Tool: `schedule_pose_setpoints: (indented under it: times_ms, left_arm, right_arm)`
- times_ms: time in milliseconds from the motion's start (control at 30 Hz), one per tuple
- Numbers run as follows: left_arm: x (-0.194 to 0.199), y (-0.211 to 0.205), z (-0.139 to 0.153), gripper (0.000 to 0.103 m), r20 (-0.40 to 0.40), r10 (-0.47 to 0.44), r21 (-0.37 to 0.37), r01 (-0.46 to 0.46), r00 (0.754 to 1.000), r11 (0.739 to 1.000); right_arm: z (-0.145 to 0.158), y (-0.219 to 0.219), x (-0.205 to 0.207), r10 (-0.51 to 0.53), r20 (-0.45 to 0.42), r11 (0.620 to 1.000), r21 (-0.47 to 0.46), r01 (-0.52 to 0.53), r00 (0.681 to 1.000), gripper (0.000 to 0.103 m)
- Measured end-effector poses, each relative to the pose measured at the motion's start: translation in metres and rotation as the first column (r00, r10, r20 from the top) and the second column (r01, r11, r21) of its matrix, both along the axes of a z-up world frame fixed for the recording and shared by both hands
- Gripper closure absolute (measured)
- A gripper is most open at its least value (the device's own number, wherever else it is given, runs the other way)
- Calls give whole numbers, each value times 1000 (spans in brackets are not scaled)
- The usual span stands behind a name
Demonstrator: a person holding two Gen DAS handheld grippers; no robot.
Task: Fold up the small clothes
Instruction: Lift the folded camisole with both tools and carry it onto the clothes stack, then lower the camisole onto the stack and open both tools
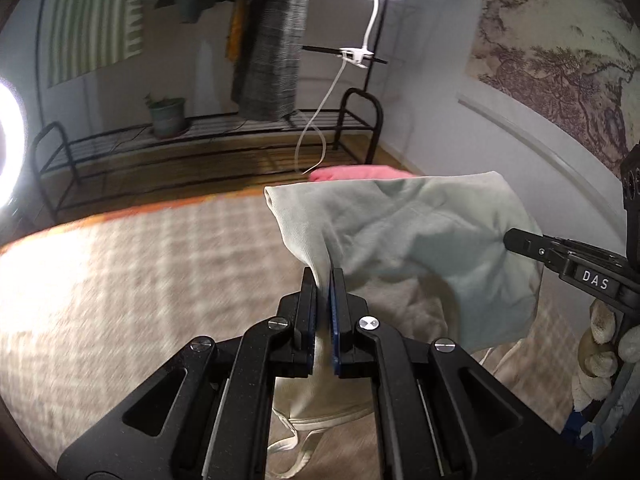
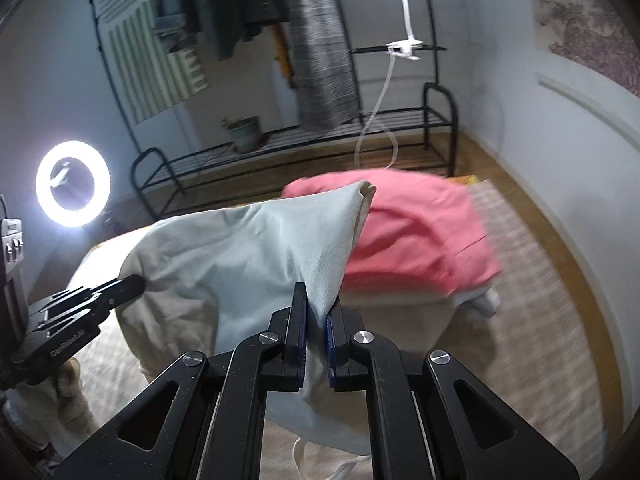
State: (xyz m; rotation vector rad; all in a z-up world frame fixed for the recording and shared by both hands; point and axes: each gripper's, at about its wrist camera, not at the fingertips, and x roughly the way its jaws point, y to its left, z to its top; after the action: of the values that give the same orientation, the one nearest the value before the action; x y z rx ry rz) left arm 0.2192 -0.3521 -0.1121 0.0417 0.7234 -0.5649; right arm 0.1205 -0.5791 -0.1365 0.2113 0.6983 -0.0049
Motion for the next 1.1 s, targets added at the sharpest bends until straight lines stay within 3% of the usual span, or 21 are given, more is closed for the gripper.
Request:
schedule_pose_setpoints:
  times_ms: [233, 500, 867, 1100]
  left_arm:
    - [37, -74, 9, 99, 68, -45, 22, 43, 997, 999]
    - [77, -127, -2, 99, 92, -30, 46, 25, 995, 999]
    - [102, -150, -33, 99, 55, -3, 101, -3, 998, 995]
    - [98, -142, -30, 99, 69, 24, 110, -31, 997, 993]
  right_arm:
    - [11, -60, 36, -82, 30, 994, -70, 84, 996, 97]
    - [9, -104, 79, -129, 50, 983, -123, 135, 990, 97]
    - [-28, -116, 116, -163, -4, 976, -149, 160, 987, 97]
    - [-27, -114, 118, -189, -31, 964, -195, 180, 981, 94]
